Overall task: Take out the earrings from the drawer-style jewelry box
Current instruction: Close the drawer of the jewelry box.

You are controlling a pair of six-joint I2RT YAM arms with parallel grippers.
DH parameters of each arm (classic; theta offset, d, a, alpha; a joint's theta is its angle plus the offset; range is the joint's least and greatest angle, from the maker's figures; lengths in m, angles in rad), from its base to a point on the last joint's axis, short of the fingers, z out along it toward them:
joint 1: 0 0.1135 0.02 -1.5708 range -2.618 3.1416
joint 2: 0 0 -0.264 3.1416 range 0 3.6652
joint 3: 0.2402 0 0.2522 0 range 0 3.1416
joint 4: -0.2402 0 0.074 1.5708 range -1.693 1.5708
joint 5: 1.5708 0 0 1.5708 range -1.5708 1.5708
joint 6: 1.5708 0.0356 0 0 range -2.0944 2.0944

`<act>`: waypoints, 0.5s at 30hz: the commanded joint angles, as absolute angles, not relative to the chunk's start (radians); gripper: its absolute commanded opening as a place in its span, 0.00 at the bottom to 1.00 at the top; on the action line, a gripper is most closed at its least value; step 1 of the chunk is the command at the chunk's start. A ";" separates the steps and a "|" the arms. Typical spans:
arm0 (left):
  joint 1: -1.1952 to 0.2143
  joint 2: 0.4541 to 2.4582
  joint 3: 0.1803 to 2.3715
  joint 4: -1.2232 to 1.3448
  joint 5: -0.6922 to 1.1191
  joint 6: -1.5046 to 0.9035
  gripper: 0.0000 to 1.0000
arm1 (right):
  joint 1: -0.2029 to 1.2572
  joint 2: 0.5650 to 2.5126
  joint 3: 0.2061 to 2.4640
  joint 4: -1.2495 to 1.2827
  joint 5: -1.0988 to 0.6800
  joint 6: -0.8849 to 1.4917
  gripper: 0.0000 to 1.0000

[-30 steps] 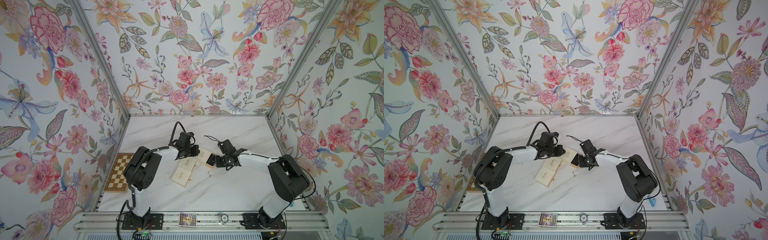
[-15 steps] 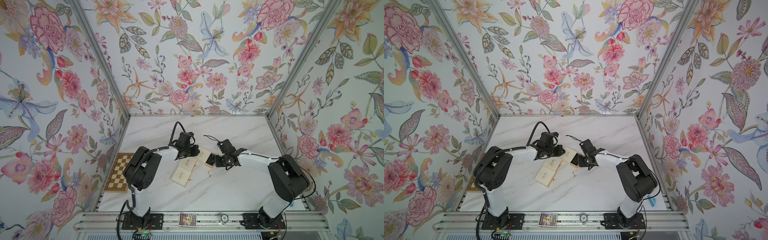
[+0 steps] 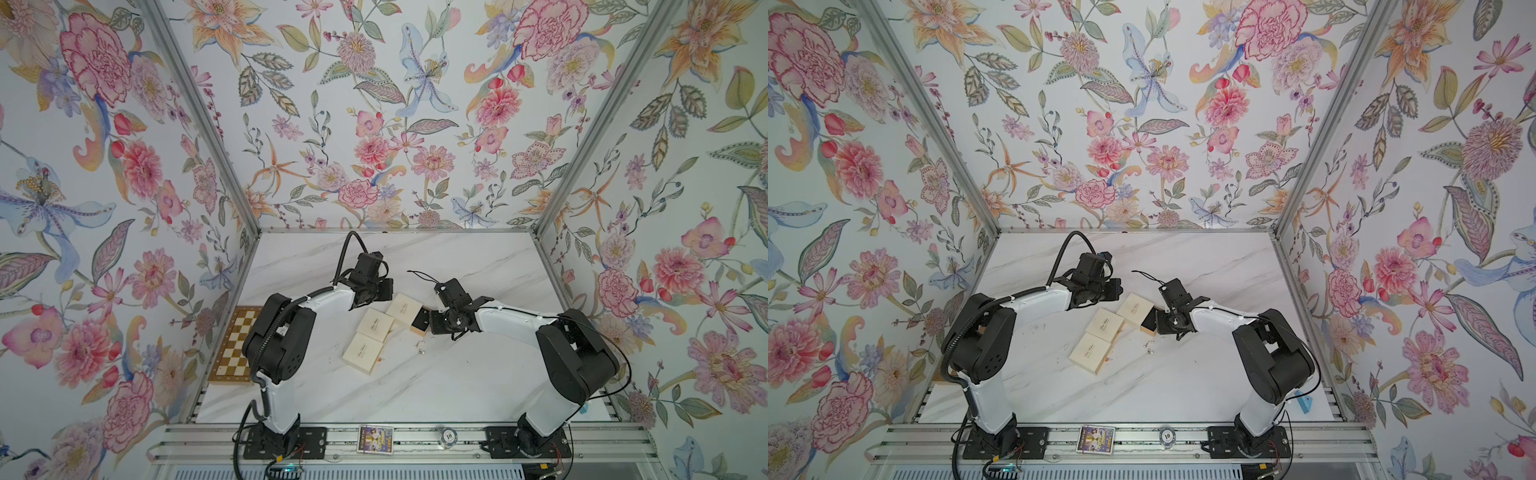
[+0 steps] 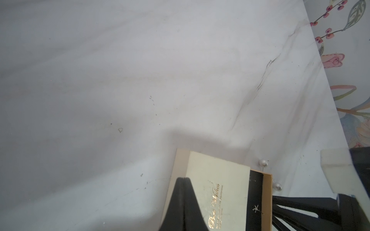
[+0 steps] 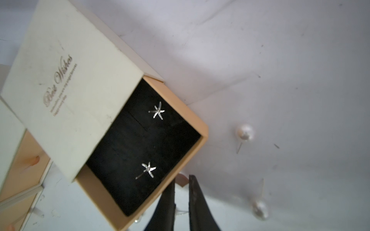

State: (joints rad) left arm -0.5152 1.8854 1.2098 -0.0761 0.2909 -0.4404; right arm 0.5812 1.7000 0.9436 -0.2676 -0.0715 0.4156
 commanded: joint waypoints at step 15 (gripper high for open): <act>-0.518 1.966 1.210 -0.084 0.299 -0.437 0.00 | 0.588 1.735 0.994 -0.267 -0.089 0.400 0.16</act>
